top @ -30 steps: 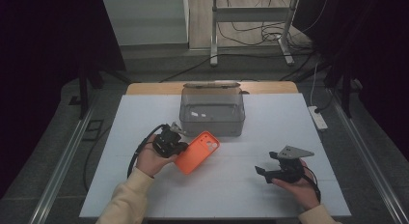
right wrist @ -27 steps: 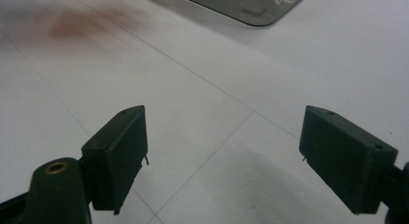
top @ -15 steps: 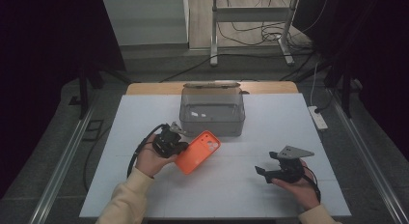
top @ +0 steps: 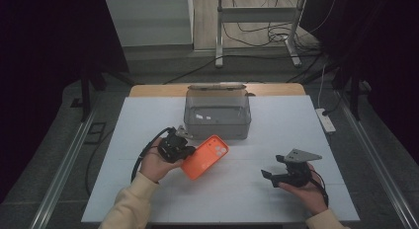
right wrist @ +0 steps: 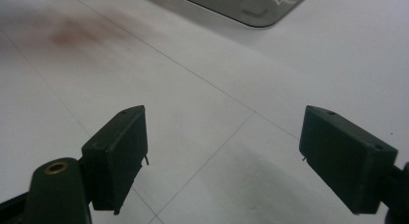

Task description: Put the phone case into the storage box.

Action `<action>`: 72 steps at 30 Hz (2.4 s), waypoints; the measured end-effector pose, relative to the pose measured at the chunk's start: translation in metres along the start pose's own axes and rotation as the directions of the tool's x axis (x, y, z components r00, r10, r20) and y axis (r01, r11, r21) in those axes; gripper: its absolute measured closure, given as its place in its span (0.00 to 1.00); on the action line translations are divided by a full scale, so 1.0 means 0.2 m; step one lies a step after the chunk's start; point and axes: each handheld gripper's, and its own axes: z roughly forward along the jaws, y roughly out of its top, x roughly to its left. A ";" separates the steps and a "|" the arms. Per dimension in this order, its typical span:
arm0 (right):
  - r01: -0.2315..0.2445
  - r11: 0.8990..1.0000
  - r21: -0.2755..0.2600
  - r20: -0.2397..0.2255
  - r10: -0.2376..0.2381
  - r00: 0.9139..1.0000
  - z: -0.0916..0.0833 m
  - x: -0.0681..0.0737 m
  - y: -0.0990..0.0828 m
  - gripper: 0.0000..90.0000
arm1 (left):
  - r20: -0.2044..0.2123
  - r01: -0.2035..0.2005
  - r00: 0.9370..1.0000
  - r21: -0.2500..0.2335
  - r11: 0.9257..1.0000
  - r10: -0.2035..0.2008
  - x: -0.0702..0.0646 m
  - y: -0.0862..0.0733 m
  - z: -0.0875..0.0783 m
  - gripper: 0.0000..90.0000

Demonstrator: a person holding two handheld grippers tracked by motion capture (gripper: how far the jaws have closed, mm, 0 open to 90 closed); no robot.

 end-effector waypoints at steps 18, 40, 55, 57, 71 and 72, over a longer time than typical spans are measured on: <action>-0.002 1.000 0.000 -0.002 0.002 1.000 0.00 0.00 0.00 0.19 | 0.003 -0.047 0.999 -0.022 0.999 0.047 -0.06 0.02 0.00 0.98; -0.002 1.000 -0.001 -0.002 0.002 1.000 0.00 0.00 0.00 0.19 | 0.008 -0.083 0.997 -0.031 0.996 0.083 -0.10 0.03 0.00 0.98; -0.004 1.000 -0.002 -0.003 0.004 1.000 0.00 0.00 0.00 0.19 | 0.018 -0.117 0.993 -0.020 0.993 0.117 -0.14 0.05 0.02 0.98; -0.004 1.000 -0.002 -0.003 0.004 1.000 0.00 0.00 0.00 0.19 | 0.021 -0.119 0.993 -0.021 0.993 0.120 -0.15 0.05 0.02 0.98; -0.010 1.000 -0.008 -0.005 0.010 1.000 -0.01 0.00 0.01 0.20 | 0.024 -0.142 0.990 -0.013 0.990 0.143 -0.17 0.05 0.03 0.98; -0.010 1.000 -0.008 -0.005 0.010 1.000 -0.01 0.00 0.01 0.20 | 0.024 -0.142 0.990 -0.013 0.990 0.143 -0.17 0.05 0.03 0.98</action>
